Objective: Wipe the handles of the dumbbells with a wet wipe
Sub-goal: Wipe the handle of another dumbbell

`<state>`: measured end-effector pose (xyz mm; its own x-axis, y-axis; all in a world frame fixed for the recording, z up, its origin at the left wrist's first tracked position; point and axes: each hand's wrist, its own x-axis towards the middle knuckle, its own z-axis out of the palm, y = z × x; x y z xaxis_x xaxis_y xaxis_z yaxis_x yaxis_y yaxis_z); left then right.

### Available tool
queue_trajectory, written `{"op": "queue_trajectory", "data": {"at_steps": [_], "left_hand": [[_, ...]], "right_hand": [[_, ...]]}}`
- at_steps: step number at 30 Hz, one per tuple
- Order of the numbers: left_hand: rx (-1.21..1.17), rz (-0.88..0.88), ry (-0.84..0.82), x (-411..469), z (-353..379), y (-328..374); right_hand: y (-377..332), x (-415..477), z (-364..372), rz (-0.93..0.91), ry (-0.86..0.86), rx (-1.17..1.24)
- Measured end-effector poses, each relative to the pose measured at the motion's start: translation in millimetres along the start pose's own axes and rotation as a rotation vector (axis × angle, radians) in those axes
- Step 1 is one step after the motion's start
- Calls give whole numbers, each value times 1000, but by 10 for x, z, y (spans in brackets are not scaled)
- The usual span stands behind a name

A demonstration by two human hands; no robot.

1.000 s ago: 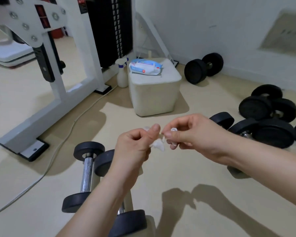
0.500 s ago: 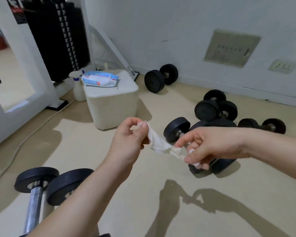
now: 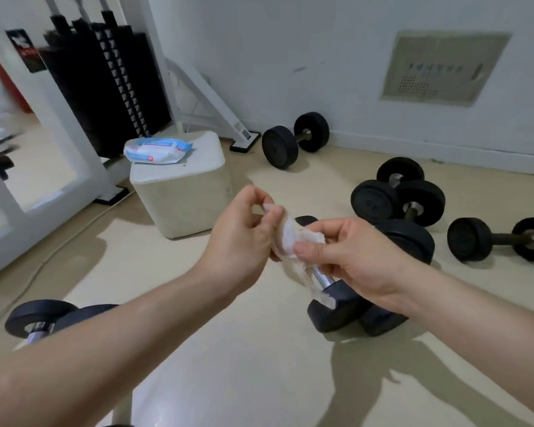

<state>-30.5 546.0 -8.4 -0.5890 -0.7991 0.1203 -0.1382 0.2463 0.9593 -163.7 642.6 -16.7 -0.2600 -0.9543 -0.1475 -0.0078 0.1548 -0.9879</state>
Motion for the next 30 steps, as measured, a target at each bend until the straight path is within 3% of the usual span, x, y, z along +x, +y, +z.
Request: {"op": "queue_trajectory", "data": {"at_steps": [5, 8, 11, 16, 19, 21, 23, 26, 28, 30], "left_hand": [[-53, -198, -4, 141, 517, 35], [-80, -251, 22, 250, 863, 47], [-89, -311, 67, 322, 1076, -4], [-385, -525, 141, 310, 1312, -176], [-490, -583, 192, 196, 1433, -337], [-443, -595, 179, 107, 1484, -407], [-281, -606, 147, 28, 1463, -468], [192, -582, 17, -64, 1379, -596], [461, -473, 75, -124, 1352, -640], [258, -334, 209, -160, 1375, -608]], "right_hand": [[153, -150, -671, 118, 0, 403], [247, -190, -973, 114, 127, 490], [404, -178, -1286, 61, 232, 247], [530, -148, -1604, 13, -43, -12], [587, -42, -1662, -60, 37, -394], [638, 38, -1663, -166, 99, -685], [679, 102, -1641, -222, 78, -758], [660, 159, -1593, -136, -3, -491], [672, 149, -1507, -61, -29, -329], [741, 140, -1423, -70, 29, -335]]}}
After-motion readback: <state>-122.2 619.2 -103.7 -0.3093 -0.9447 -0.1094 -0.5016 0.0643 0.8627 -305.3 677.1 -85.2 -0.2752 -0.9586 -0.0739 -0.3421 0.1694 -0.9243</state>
